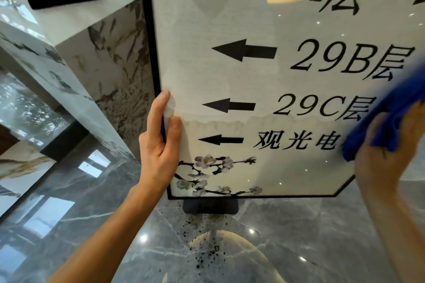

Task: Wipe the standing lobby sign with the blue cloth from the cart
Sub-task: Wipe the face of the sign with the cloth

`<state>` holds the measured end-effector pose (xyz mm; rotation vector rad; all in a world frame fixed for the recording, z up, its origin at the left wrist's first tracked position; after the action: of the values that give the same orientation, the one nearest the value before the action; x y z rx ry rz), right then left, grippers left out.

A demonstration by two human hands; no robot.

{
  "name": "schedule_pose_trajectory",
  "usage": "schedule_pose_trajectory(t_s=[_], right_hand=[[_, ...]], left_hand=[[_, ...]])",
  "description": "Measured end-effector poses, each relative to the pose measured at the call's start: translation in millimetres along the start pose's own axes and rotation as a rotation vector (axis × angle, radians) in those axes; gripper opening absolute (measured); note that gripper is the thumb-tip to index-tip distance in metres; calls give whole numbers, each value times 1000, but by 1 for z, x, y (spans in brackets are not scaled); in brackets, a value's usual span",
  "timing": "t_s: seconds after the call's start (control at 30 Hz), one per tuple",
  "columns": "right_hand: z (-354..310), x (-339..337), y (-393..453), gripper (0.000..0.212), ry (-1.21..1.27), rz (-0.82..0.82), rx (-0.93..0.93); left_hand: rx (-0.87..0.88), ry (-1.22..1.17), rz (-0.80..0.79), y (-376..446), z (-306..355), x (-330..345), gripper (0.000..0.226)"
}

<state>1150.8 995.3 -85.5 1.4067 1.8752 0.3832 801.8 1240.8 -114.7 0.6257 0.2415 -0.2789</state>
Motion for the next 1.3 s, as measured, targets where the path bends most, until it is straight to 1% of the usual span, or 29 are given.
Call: schedule_pose_trajectory(t_s=[0.07, 0.1, 0.13, 0.2, 0.27, 0.33, 0.4, 0.43, 0.5, 0.57, 0.6, 0.63, 0.7, 0.8, 0.83, 0.9, 0.93, 1.0, 1.03, 1.13, 1.17, 1.2, 1.23, 1.27, 1.3], right_hand=[[-23, 16, -14, 62, 118, 143, 92], [-42, 29, -24, 61, 149, 160, 88], [-64, 45, -35, 57, 151, 149, 35], [-108, 83, -59, 51, 59, 66, -114], [-143, 125, -95, 51, -74, -72, -241], [-169, 160, -136, 59, -138, -246, -399], [-176, 178, -170, 70, -222, -393, -539], [-174, 181, -180, 71, -242, -434, -595], [-171, 176, -185, 62, -226, -499, -720], [-155, 161, -178, 56, -204, -562, -825], [-142, 150, -168, 58, -214, -577, -847], [-126, 135, -156, 64, -247, -569, -857], [-92, 95, -126, 74, -287, -514, -838], [-45, 34, -83, 65, -255, -421, -706], [-33, 19, -72, 68, -241, -394, -649], [-14, 1, -65, 79, -214, -340, -562], [-9, -2, -67, 79, -191, -315, -531], [-7, 4, -77, 66, -121, -272, -476], [-7, 8, -82, 60, -68, -238, -431], [-5, 27, -106, 53, 143, -74, -210], [-5, 39, -119, 54, 187, -44, -145], [-9, 54, -136, 63, 206, -36, -82], [-16, 73, -152, 76, 217, -47, -9], [-29, 95, -169, 85, 208, -70, 39], [-47, 116, -188, 80, 173, -93, 21]], left_hand=[[-7, 16, 14, -2, -3, 1, 48], [11, 32, 26, 0, 0, 0, 49], [16, 37, 35, 1, 2, 0, 48], [13, 40, 32, 0, 2, -1, 47], [3, 66, 25, 1, 1, -2, 45], [2, 65, 10, 2, 1, -3, 43], [1, 75, -4, 2, -1, -3, 45], [-1, 88, -4, 1, -2, -3, 49], [-29, 86, -18, 0, -4, -3, 56], [-34, 80, -30, 0, -5, -2, 55], [-33, 75, -39, 0, -4, -1, 52], [-31, 74, -43, 0, -3, -2, 49], [-14, 80, -34, 0, -1, -1, 45], [-1, 93, -10, 0, 3, -1, 45], [3, 103, -3, -2, 4, -1, 46], [12, 119, 2, -8, 3, 0, 49], [24, 125, 8, -12, 2, 1, 52], [49, 121, 23, -19, -1, 1, 55], [57, 115, 23, -21, -4, 3, 53], [74, 109, 19, -23, -11, 8, 48], [98, 118, 29, -23, -11, 8, 51], [129, 121, 34, -23, -9, 8, 53], [156, 112, 30, -23, -8, 9, 55], [178, 98, 21, -23, -8, 10, 54], [193, 84, 14, -23, -10, 10, 52]])
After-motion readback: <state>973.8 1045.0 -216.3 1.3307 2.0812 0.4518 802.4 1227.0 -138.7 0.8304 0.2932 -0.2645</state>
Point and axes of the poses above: each hand's wrist, its own y-axis towards the middle knuckle, its own x-axis out of the palm, z = x × y, the point moved 8 cm from there along y, towards the middle knuckle, and after that the axes turned 12 degrees about y, right-handed, at the moved point
